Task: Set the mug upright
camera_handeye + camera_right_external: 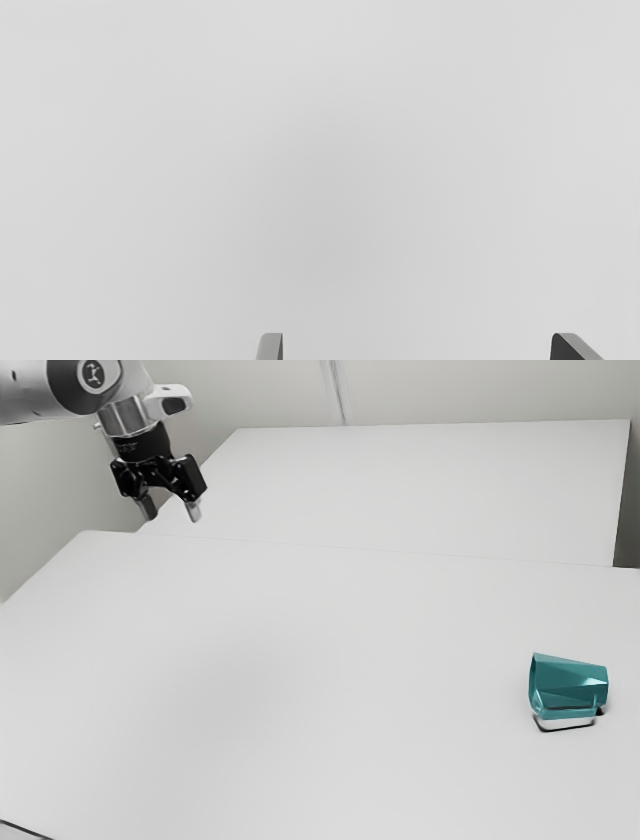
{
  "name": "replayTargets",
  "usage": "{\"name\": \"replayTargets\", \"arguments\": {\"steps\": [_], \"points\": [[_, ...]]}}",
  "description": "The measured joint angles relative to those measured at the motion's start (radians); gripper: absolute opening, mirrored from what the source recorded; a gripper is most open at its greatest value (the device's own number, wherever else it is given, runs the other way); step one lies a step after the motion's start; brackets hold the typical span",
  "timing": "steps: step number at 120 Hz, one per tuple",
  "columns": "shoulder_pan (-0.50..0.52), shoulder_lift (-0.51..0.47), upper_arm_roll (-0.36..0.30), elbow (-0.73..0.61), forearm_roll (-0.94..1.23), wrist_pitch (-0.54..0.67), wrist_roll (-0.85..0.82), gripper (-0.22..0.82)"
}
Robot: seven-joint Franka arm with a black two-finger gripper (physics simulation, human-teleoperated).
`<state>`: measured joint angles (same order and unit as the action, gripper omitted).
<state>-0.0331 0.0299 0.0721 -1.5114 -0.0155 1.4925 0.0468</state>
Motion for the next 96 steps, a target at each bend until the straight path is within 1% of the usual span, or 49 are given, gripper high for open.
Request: {"name": "replayTargets", "arguments": {"steps": [20,41,63,80,96], "points": [[0.0,-0.002,-0.007,0.0,-0.002,0.001,0.001,0.58],[0.003,0.0,-0.013,-0.022,-0.061,0.046,0.019,0.58],[-0.003,0.003,-0.014,-0.081,-0.189,0.116,0.074,0.58],[-0.014,0.004,-0.015,-0.164,-0.296,0.2,0.13,0.58],[-0.003,0.005,-0.049,-0.225,-0.366,0.282,0.177,0.58]]}}
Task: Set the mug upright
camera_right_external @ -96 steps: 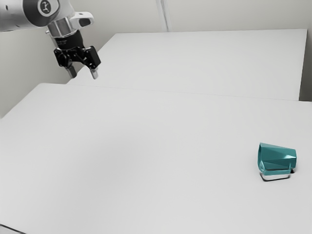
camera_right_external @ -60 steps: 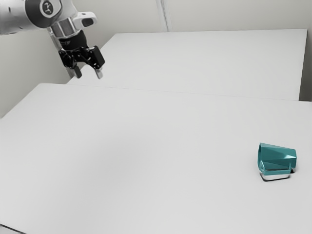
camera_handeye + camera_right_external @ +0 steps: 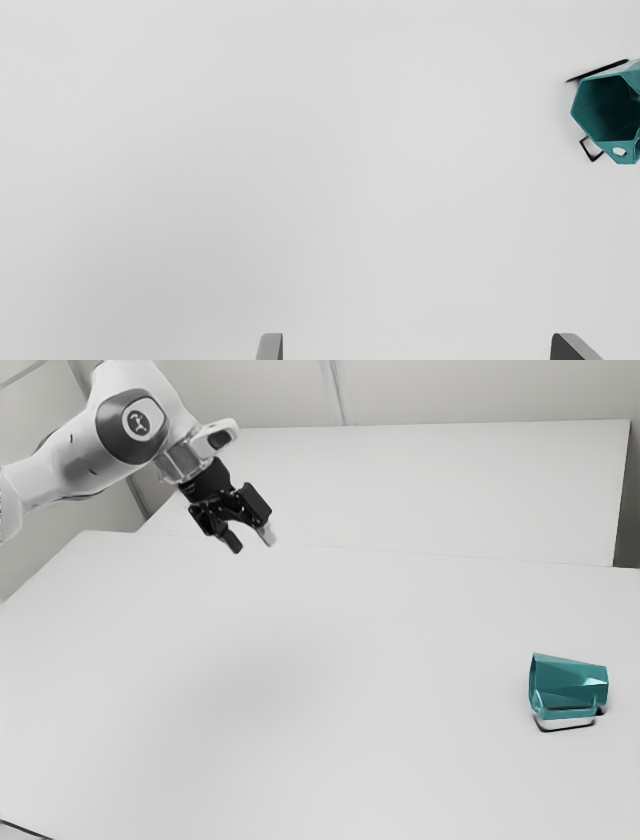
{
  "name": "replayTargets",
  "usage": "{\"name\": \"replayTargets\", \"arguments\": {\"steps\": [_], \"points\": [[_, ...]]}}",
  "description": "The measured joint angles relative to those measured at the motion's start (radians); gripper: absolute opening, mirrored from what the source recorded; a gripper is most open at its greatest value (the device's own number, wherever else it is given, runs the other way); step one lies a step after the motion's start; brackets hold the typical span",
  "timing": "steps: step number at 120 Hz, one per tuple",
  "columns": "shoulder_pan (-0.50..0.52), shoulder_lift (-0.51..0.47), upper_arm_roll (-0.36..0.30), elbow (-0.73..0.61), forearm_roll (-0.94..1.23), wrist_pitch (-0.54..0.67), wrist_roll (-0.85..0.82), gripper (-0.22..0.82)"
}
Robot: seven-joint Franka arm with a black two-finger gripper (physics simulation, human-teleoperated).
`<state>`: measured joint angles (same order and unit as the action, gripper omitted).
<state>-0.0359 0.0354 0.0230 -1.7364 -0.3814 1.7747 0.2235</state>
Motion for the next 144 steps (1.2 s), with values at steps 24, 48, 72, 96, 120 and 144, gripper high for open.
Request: {"name": "replayTargets", "arguments": {"steps": [24,48,72,96,120,144], "points": [[-0.042,-0.001,-0.018,-0.117,-0.132,0.125,0.083,0.58],[-0.071,0.003,-0.021,-0.237,-0.315,0.234,0.216,0.58],[-0.053,0.034,-0.04,-0.298,-0.503,0.318,0.374,0.58],[-0.113,0.1,-0.044,-0.318,-0.706,0.369,0.557,0.58],[-0.157,0.144,-0.044,-0.36,-0.913,0.389,0.738,0.58],[-0.21,0.188,-0.045,-0.36,-1.042,0.402,0.891,0.58]]}}
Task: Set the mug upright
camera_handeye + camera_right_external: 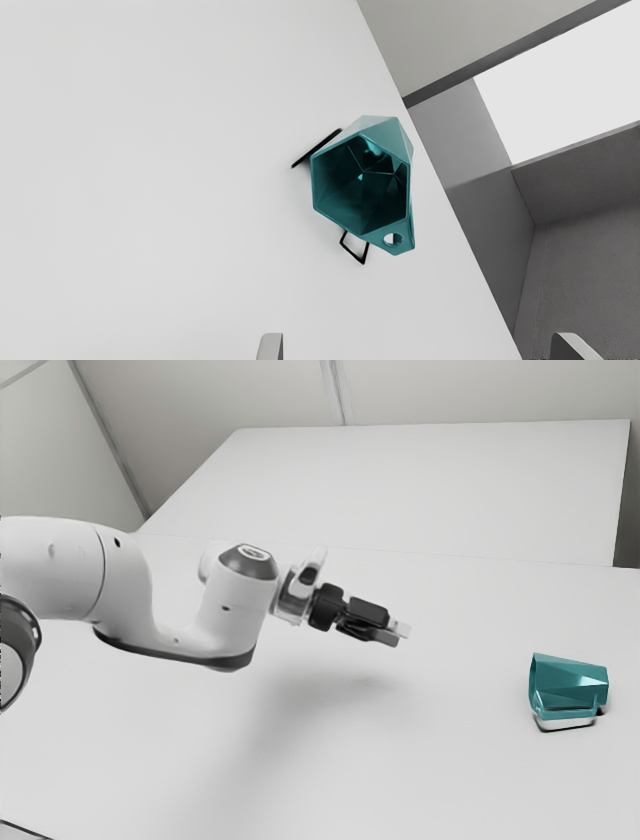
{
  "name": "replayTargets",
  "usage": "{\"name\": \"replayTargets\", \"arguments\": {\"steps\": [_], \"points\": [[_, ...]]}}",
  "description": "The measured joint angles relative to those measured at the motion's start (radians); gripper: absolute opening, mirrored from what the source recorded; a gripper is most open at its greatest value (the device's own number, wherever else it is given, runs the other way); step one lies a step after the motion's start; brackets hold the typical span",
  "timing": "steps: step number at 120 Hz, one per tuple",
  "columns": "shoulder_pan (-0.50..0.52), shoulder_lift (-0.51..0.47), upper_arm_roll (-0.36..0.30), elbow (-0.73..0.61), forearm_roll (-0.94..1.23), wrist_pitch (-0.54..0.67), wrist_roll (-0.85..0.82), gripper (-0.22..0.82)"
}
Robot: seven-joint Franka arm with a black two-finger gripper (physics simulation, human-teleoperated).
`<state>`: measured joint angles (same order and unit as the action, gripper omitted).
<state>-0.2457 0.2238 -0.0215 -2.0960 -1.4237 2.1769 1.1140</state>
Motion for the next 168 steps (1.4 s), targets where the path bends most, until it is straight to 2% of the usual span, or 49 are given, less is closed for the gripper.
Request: {"name": "replayTargets", "arguments": {"steps": [27,42,80,168], "points": [[-0.044,0.028,0.0,0.006,-0.08,0.022,0.12,0.58],[-0.049,0.033,-0.014,0.007,-0.115,0.033,0.133,0.58],[-0.077,0.077,-0.029,0.035,-0.136,0.054,0.039,0.58],[-0.172,0.227,-0.027,0.209,-0.136,0.058,-0.157,0.58]]}}
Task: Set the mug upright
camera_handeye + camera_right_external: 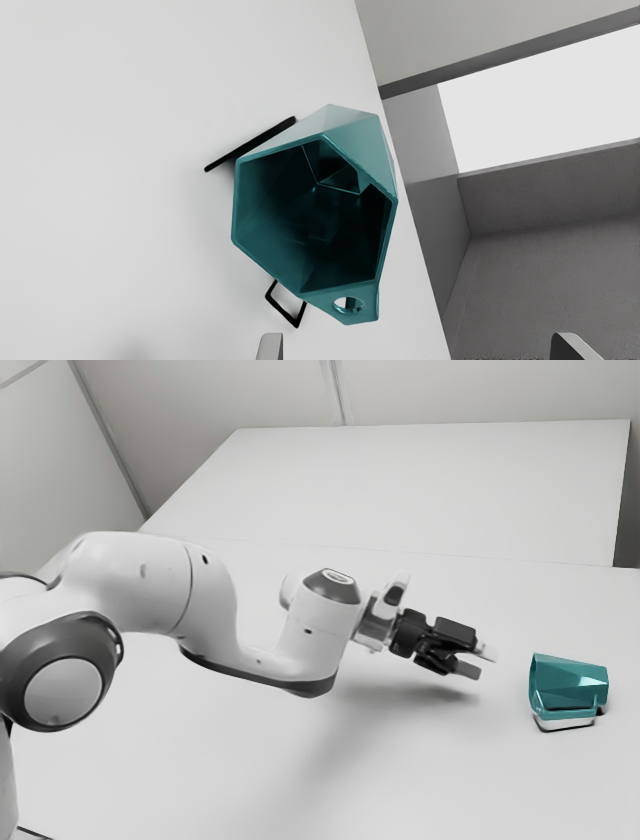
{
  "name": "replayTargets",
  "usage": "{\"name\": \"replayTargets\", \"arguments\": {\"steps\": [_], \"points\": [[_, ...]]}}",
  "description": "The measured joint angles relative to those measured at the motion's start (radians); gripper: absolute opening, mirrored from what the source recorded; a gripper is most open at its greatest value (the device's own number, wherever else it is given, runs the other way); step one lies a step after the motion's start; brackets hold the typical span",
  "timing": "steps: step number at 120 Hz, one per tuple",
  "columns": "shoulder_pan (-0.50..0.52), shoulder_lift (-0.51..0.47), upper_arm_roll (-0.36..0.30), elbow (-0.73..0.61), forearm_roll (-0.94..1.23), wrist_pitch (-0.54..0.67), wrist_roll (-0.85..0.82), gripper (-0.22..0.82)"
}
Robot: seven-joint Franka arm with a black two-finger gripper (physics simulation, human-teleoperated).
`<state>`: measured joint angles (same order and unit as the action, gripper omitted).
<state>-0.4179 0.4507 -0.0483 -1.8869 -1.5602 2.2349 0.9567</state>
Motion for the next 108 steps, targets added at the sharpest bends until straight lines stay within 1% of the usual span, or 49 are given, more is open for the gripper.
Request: {"name": "replayTargets", "arguments": {"steps": [25,48,108], "points": [[-0.019,0.043,-0.001,0.065,0.002,0.0,-0.025,0.58],[-0.034,0.063,-0.001,0.099,0.003,0.001,-0.041,0.58],[-0.072,0.176,0.0,0.227,0.006,0.025,-0.065,0.58]]}}
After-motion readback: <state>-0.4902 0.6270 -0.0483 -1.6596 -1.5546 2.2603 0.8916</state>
